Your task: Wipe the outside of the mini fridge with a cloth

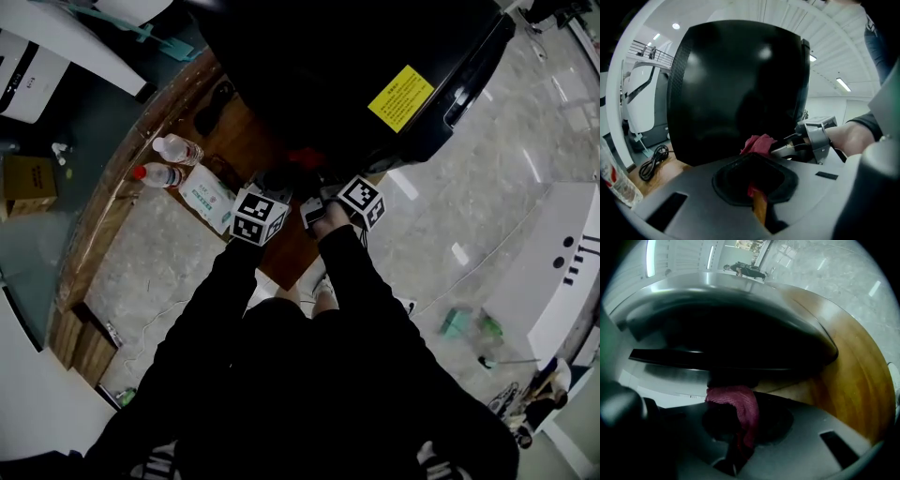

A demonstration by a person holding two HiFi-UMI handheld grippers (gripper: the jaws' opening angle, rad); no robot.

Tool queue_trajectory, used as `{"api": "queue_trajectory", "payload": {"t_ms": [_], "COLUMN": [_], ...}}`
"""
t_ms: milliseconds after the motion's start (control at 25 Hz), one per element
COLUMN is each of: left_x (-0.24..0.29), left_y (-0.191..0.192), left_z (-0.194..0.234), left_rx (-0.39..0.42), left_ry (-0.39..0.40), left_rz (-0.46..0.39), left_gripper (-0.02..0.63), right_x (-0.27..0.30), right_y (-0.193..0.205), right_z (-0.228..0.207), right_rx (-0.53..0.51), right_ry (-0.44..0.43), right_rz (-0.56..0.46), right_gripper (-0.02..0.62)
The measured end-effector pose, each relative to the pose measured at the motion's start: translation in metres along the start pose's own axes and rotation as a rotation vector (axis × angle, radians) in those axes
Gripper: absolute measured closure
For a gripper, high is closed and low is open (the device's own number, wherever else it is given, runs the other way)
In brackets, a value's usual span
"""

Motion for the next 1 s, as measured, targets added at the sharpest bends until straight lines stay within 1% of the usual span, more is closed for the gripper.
{"api": "queue_trajectory", "payload": {"t_ms": [120, 240, 360, 440, 600, 680, 760, 840, 920, 1000], "left_x": [0.01, 0.016, 0.017, 0.015, -0.003, -0.019, -0.038, -0.059, -0.078, -0.093], "left_y": [0.019, 0.034, 0.043, 0.043, 0.028, 0.014, -0.004, -0.024, -0.044, -0.066], "left_z": [0.004, 0.004, 0.003, 0.001, -0.011, -0.02, -0.03, -0.042, -0.056, -0.073], "left_rx": [-0.018, -0.018, -0.019, -0.02, 0.001, -0.007, -0.045, -0.108, -0.145, -0.123], "left_ry": [0.007, 0.019, 0.02, 0.018, 0.02, 0.02, 0.002, -0.024, -0.024, 0.001], "left_rz": [0.061, 0.109, 0.129, 0.124, 0.08, 0.033, -0.029, -0.095, -0.143, -0.164], "left_gripper": [0.6, 0.6, 0.6, 0.6, 0.6, 0.6, 0.6, 0.6, 0.6, 0.6], "right_x": [0.012, 0.017, 0.02, 0.018, -0.003, -0.021, -0.041, -0.064, -0.089, -0.118], "right_y": [0.003, 0.003, 0.004, 0.005, 0.009, 0.007, 0.001, -0.006, -0.012, -0.02], "right_z": [-0.027, -0.044, -0.05, -0.047, -0.016, 0.0, 0.019, 0.042, 0.074, 0.111], "right_rx": [0.028, 0.014, 0.009, -0.044, -0.279, -0.36, -0.432, -0.543, -0.723, -0.936], "right_ry": [0.008, 0.029, 0.037, 0.024, -0.055, -0.088, -0.133, -0.202, -0.279, -0.354], "right_rz": [0.014, 0.014, 0.011, 0.033, 0.141, 0.156, 0.155, 0.167, 0.185, 0.168], "right_gripper": [0.554, 0.554, 0.554, 0.554, 0.554, 0.554, 0.555, 0.557, 0.558, 0.558]}}
Point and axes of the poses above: the fingertips, and each gripper's own axes: x forward along the fingers, z to its left, y out of its underside, the point moved 10 cm from there along -x, backward along the fingers, and after that the axes turned 11 degrees about -z, right-handed, at the moved point
